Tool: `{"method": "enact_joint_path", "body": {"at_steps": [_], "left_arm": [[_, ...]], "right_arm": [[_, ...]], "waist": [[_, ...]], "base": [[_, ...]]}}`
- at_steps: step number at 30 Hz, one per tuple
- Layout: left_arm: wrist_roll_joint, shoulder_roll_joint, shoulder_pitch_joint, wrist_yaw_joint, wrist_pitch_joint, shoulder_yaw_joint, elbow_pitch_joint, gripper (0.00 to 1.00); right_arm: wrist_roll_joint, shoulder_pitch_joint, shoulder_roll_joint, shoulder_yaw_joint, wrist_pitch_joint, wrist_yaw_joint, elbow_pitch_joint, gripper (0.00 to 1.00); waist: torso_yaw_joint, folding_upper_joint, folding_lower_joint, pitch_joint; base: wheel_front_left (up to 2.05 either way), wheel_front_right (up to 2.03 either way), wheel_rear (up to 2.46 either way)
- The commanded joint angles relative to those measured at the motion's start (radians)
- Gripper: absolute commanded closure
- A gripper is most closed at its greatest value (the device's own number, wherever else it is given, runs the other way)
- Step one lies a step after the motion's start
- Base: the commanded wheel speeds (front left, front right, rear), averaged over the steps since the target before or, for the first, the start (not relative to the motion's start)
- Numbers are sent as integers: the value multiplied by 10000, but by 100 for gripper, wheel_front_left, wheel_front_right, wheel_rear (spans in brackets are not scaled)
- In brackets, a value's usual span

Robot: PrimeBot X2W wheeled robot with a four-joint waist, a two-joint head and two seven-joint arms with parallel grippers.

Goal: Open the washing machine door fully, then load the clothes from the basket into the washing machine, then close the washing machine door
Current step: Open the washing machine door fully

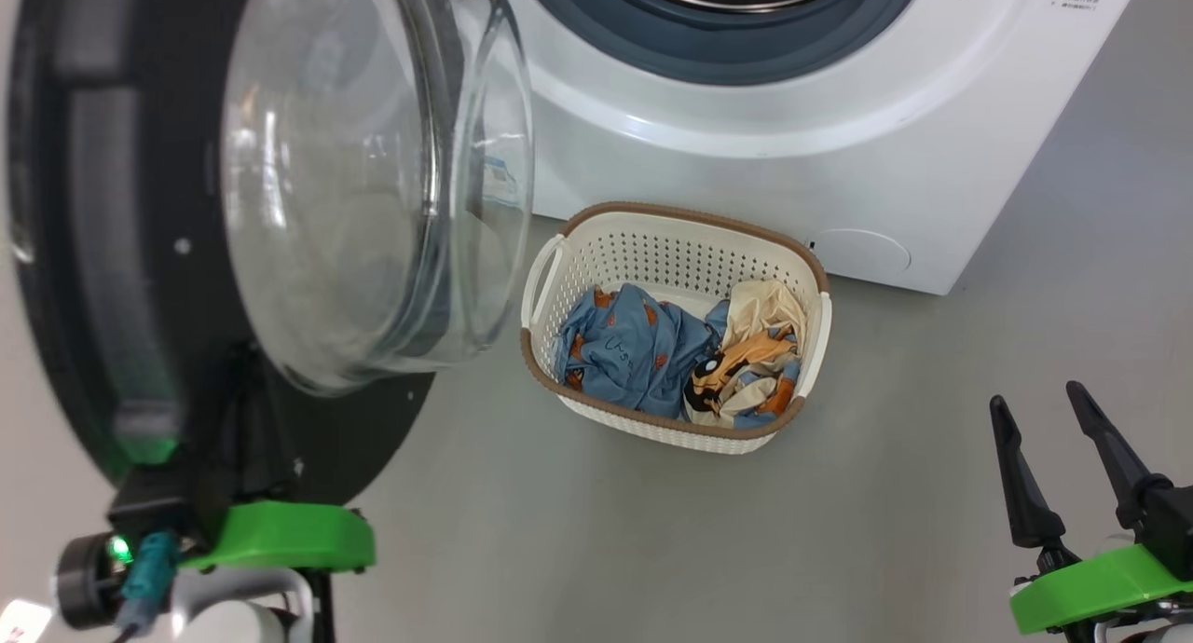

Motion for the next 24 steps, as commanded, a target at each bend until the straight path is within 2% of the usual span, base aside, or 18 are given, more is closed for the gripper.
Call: {"method": "enact_joint_path", "body": {"at_steps": [1,6,10,24], "left_arm": [[122,538,5,78,-119,825,-82,100],[161,543,189,-216,-120,1642,47,100],[142,474,271,-646,-121,2546,361,100],[429,16,-494,-2950,-121,5359,2767,100]], "right_arm": [[100,-253,-169,185,13,16,-286,0],[130,-378,-287,132,67,16,-389,0],[170,-472,-415,79,120,16,-486,0],[261,-719,-630,-27,203,16,-753,0]], "waist": [[-45,-1,0,145],[-90,-1,0,390],[-142,-1,0,595],[-312,-1,0,1152]], "base": [[0,0,0],[0,0,0],[0,0,0],[0,0,0]]}}
